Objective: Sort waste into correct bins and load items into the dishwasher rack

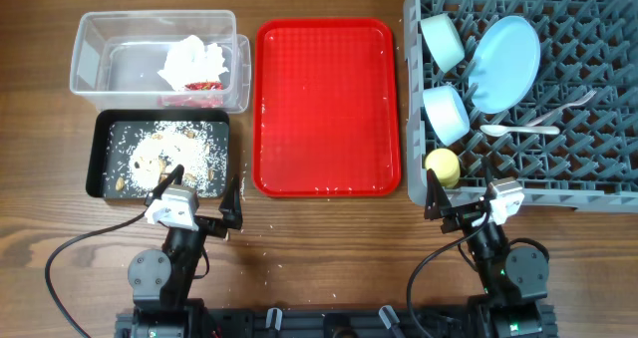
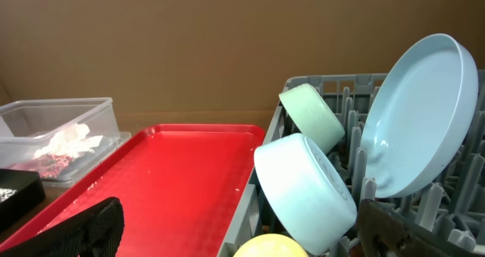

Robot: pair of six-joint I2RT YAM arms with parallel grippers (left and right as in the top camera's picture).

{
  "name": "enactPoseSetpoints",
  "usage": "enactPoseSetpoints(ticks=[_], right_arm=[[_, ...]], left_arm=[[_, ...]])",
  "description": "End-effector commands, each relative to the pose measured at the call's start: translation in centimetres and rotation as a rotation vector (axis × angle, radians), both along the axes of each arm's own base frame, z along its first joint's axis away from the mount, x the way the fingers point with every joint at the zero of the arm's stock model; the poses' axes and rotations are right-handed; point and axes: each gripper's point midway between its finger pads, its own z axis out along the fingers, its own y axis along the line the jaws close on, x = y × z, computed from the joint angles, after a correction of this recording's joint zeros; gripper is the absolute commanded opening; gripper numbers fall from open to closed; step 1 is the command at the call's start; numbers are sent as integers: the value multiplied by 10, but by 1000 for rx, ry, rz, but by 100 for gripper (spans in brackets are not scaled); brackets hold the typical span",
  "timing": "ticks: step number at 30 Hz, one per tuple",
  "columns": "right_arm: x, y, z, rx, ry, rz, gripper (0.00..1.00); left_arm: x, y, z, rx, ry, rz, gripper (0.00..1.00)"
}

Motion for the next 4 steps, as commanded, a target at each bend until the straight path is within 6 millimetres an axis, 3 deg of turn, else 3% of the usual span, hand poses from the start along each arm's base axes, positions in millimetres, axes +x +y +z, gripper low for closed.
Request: enactPoseSetpoints(ticks=[1, 4], right_arm=[[0, 1, 1, -9, -7, 3, 100], [0, 1, 1, -9, -7, 3, 100]], left_arm=[[0, 4, -2, -9, 1, 22, 100], [0, 4, -2, -9, 1, 22, 100]])
